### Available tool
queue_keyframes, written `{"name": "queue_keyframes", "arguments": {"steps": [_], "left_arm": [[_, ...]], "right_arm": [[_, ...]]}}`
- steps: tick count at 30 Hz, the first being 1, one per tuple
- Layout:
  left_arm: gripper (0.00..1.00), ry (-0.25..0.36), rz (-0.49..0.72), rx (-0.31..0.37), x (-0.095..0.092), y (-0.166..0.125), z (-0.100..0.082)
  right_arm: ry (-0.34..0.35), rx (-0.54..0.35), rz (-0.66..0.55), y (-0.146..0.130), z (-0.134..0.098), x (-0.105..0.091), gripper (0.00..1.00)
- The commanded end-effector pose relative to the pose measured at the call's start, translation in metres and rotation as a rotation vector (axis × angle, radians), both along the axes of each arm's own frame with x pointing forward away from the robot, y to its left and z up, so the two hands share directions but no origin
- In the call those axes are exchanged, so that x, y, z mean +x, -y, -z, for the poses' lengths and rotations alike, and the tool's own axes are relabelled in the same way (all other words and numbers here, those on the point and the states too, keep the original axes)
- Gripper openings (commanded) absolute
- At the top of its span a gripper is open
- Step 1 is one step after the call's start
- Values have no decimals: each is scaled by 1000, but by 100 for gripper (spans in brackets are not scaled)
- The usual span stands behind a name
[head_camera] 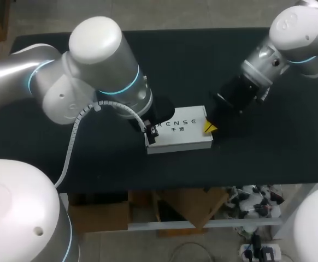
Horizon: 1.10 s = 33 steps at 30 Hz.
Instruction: Assemble the packaging by folding the flat box into shape, placing the metal phone stand inside, and closing the box properly
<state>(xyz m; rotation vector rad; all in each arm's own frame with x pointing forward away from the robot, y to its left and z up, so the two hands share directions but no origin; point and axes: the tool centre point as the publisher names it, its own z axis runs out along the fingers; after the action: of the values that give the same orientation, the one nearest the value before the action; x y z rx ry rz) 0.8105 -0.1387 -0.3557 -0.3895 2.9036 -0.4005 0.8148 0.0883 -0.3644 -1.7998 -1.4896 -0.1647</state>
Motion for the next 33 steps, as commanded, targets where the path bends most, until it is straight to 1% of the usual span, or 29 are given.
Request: {"name": "queue_keyframes", "arguments": {"steps": [1, 5, 13, 20, 29, 31, 33], "left_arm": [[0, 19, -4, 1, -8, -3, -7], [0, 19, 4, 2, -8, -2, -3], [0, -20, 10, -11, -2, -2, 10], [0, -33, 13, -15, -3, -2, 16], [0, -56, 3, -30, -6, -5, 26], [0, -56, -1, -34, -7, -6, 26], [0, -48, -6, -39, -8, -7, 21]], "right_arm": [[28, -13, 12, 0, -11, -7, 0], [28, -14, 10, -1, -8, -7, 0], [-8, -10, 13, -1, 8, -6, 0], [-29, -5, 19, 0, 16, -5, 0], [-41, -4, 25, 1, 21, -4, 0], [-41, -3, 26, 1, 20, -5, 0], [-27, -2, 26, 1, 14, -5, 0]]}}
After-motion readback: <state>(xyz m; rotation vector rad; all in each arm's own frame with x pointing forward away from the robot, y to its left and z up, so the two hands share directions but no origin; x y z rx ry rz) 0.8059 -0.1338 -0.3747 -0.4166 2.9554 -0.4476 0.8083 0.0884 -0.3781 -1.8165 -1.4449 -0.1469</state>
